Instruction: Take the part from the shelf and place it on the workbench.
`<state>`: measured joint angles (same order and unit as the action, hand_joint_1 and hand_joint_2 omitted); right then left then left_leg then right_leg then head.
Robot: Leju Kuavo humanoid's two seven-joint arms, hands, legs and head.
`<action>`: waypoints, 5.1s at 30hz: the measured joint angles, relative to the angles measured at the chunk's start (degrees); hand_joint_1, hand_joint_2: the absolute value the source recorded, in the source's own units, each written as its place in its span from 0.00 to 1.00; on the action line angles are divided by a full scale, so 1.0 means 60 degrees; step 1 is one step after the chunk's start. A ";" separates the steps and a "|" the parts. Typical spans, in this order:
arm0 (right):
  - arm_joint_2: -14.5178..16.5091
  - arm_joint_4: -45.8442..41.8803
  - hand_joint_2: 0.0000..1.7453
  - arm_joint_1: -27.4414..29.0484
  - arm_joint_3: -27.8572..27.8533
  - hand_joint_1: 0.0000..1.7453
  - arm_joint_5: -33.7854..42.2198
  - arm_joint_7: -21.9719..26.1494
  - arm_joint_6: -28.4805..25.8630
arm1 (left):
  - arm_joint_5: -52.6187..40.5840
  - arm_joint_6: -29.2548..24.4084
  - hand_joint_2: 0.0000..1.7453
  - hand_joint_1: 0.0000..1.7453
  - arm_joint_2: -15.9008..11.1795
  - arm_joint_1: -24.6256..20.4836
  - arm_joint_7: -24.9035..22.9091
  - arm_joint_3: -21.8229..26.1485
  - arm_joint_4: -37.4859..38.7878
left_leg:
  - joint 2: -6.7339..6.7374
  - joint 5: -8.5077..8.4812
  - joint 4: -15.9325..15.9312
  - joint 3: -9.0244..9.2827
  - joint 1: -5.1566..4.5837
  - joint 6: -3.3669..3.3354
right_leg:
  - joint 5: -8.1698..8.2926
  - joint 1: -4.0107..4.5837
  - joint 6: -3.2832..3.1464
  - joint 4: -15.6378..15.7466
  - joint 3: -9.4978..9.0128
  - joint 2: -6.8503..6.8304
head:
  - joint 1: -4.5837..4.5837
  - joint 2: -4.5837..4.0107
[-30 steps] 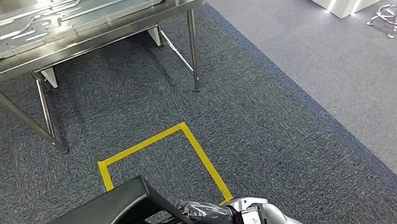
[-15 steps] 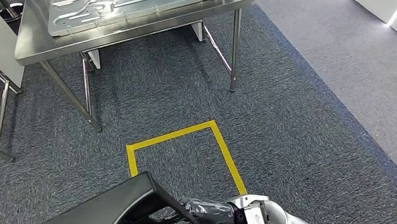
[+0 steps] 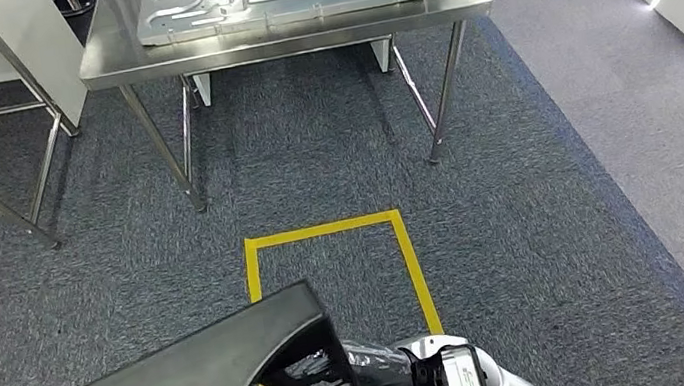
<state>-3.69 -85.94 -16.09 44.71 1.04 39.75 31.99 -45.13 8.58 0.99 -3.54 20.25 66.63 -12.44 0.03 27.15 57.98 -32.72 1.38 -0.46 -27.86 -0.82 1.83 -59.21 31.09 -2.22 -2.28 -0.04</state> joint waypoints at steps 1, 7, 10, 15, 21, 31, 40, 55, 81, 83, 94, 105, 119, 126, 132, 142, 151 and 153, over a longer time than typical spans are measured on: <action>-0.0011 -0.0051 1.00 0.0022 -0.0025 1.00 0.0003 0.0004 -0.0008 | -0.0005 0.0010 1.00 0.00 -0.0002 0.0001 0.0010 0.0001 0.0000 | -0.0018 0.0017 -0.0009 0.0076 -0.0004 -0.0062 | -0.0113 -0.0027 0.0036 -0.0223 0.0097 0.0070 | 0.0003 0.0000; -0.0106 -0.0230 1.00 0.0263 -0.0125 1.00 -0.0038 0.0005 -0.0018 | -0.0065 0.0020 1.00 0.00 -0.0008 -0.0013 0.0096 0.0003 -0.0002 | -0.0163 0.0249 -0.0005 0.0388 -0.0049 -0.0171 | -0.0694 -0.0056 0.0081 -0.2400 0.1741 0.0324 | 0.0013 -0.0001; -0.0146 -0.0330 1.00 0.0309 -0.0168 1.00 -0.0049 0.0005 -0.0006 | -0.0082 0.0025 1.00 0.00 -0.0002 -0.0009 0.0117 0.0003 -0.0001 | -0.0245 0.0481 -0.0018 0.0685 -0.0049 -0.0089 | 0.0442 0.0006 -0.0055 -0.0702 0.1254 0.0353 | 0.0009 -0.0003; -0.0199 -0.0459 1.00 0.0358 -0.0235 1.00 -0.0045 0.0005 0.0019 | -0.0090 0.0031 1.00 0.00 0.0010 -0.0028 0.0145 0.0003 0.0000 | -0.0240 0.0635 0.0009 0.0992 -0.0058 0.0232 | 0.0498 0.0090 -0.0400 0.0097 0.0816 0.0378 | 0.0029 0.0000; -0.0205 -0.0483 1.00 0.0327 -0.0242 1.00 -0.0010 0.0007 0.0076 | -0.0084 0.0031 1.00 0.00 -0.0001 -0.0064 0.0165 0.0002 0.0000 | -0.0088 0.1496 0.2367 -0.0576 -0.0030 0.0375 | 0.0160 0.0092 -0.0596 0.0216 0.0221 0.0335 | 0.0000 0.0000; -0.0205 -0.0458 1.00 0.0184 -0.0245 1.00 0.0136 0.0003 0.0181 | -0.0043 0.0030 1.00 0.00 -0.0022 -0.0020 0.0254 0.0020 0.0000 | -0.0033 -0.0279 0.0182 -0.0369 -0.0120 -0.0033 | -0.0609 0.0101 -0.0189 0.0073 -0.0394 0.0333 | 0.0022 0.0000; -0.0224 -0.0378 1.00 0.0117 -0.0246 1.00 0.0174 0.0005 0.0196 | -0.0002 0.0062 1.00 0.00 -0.0020 -0.0054 0.0268 0.0084 0.0000 | -0.0153 0.0363 0.0087 0.0452 -0.0067 -0.0075 | 0.0227 -0.0042 -0.0035 -0.1167 0.1245 0.0359 | 0.0067 0.0000; -0.0203 -0.0307 1.00 0.0052 -0.0246 1.00 0.0253 0.0008 0.0197 | -0.0001 0.0105 1.00 0.00 -0.0019 0.0002 0.0250 0.0149 0.0000 | -0.0072 -0.0228 0.1489 -0.1102 -0.0075 0.0245 | -0.0618 0.0110 -0.0535 0.0204 -0.0640 0.0388 | 0.0024 -0.0001; -0.0176 -0.0307 1.00 0.0130 -0.0238 1.00 0.0153 0.0005 0.0190 | -0.0058 0.0118 1.00 0.00 -0.0042 -0.0082 0.0326 0.0243 -0.0004 | -0.0067 0.1358 0.2290 -0.0096 -0.0081 0.0370 | 0.0217 0.0022 -0.0547 0.0008 0.0392 0.0368 | 0.0102 0.0000; -0.0176 -0.0306 1.00 0.0158 -0.0238 1.00 0.0148 0.0005 0.0192 | -0.0065 0.0123 1.00 0.00 -0.0038 -0.0035 0.0326 0.0243 -0.0004 | -0.0067 0.1798 0.2617 -0.0717 -0.0081 0.0340 | 0.0032 0.0066 -0.0570 0.0008 0.0195 0.0395 | 0.0102 -0.0002; -0.0164 -0.0399 1.00 0.0195 -0.0257 1.00 0.0107 0.0007 0.0183 | -0.0138 0.0126 1.00 0.00 -0.0056 -0.0039 0.0340 0.0258 -0.0007 | -0.0096 -0.0199 0.0136 0.0020 -0.0258 -0.0222 | -0.0523 0.0085 -0.0168 -0.1306 0.0005 0.0450 | 0.0125 0.0000; -0.0170 -0.0512 1.00 0.0412 -0.0402 1.00 0.0239 0.0003 0.0376 | -0.0165 0.0065 1.00 0.00 -0.0005 -0.0016 0.0329 0.0302 -0.0002 | -0.0216 0.0935 0.0035 0.1374 -0.0235 0.0053 | 0.1114 0.0137 -0.0333 -0.0239 0.1635 0.0385 | 0.0127 0.0000; -0.0150 -0.0916 1.00 0.0620 -0.0749 1.00 0.0217 0.0004 0.0505 | -0.0342 0.0100 1.00 0.00 -0.0006 0.0066 0.0320 0.0301 -0.0004 | -0.0016 -0.0595 0.0407 -0.0916 -0.0148 0.0241 | -0.0675 0.0095 -0.0430 0.0153 -0.0756 0.0477 | 0.0119 0.0000; -0.0147 -0.1468 1.00 0.0679 -0.0941 1.00 -0.0461 0.0030 -0.0512 | -0.0333 0.0140 1.00 0.00 -0.0046 -0.0078 0.0389 0.0306 -0.0004 | -0.0055 -0.0512 0.0103 -0.0347 -0.0167 -0.0121 | -0.0914 0.0043 -0.0098 -0.1821 0.0206 0.0444 | 0.0130 0.0000; -0.0748 -0.2510 1.00 0.0608 -0.0679 1.00 -0.3284 0.0056 -0.5135 | -0.0212 0.0123 1.00 0.00 -0.0052 -0.0064 0.0347 0.0424 -0.0004 | -0.0128 0.0062 0.0083 0.0302 -0.0180 -0.0125 | -0.0637 0.0089 -0.0230 -0.1263 0.1217 0.0427 | 0.0133 0.0000; -0.0746 -0.1437 1.00 -0.2095 -0.1254 1.00 -0.4966 -0.0905 -0.5179 | -0.0498 0.0337 1.00 0.00 -0.0096 -0.0269 0.0534 0.0499 -0.0004 | -0.0090 0.1081 0.1987 -0.0472 -0.0175 0.0397 | 0.0658 0.0087 -0.0636 0.0021 0.0861 0.0496 | 0.0108 0.0000; -0.0189 0.1555 1.00 -0.3797 -0.1524 1.00 -0.7110 -0.1442 -0.5686 | -0.0485 0.0285 1.00 0.00 -0.0111 -0.0238 0.0445 0.0538 -0.0004 | -0.0060 -0.0371 0.0102 -0.0408 -0.0229 0.0154 | 0.0462 0.0122 -0.0454 0.0000 0.0681 0.0475 | 0.0118 0.0000; -0.0029 0.2142 1.00 -0.4076 -0.1502 1.00 -0.7620 -0.1675 -0.5868 | -0.0481 0.0279 1.00 0.00 -0.0111 -0.0229 0.0457 0.0550 -0.0004 | -0.0062 -0.0500 0.0038 -0.0370 -0.0199 0.0025 | 0.0415 0.0131 -0.0343 -0.0032 0.0700 0.0465 | 0.0123 -0.0001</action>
<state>-3.86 -73.09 -40.55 35.70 -44.68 29.70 -3.21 -48.02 10.25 0.33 -4.92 22.99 69.93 -12.46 -0.34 24.15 58.21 -34.94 0.19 -0.31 -25.37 -0.03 -0.23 -59.41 35.29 0.57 -1.55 -0.05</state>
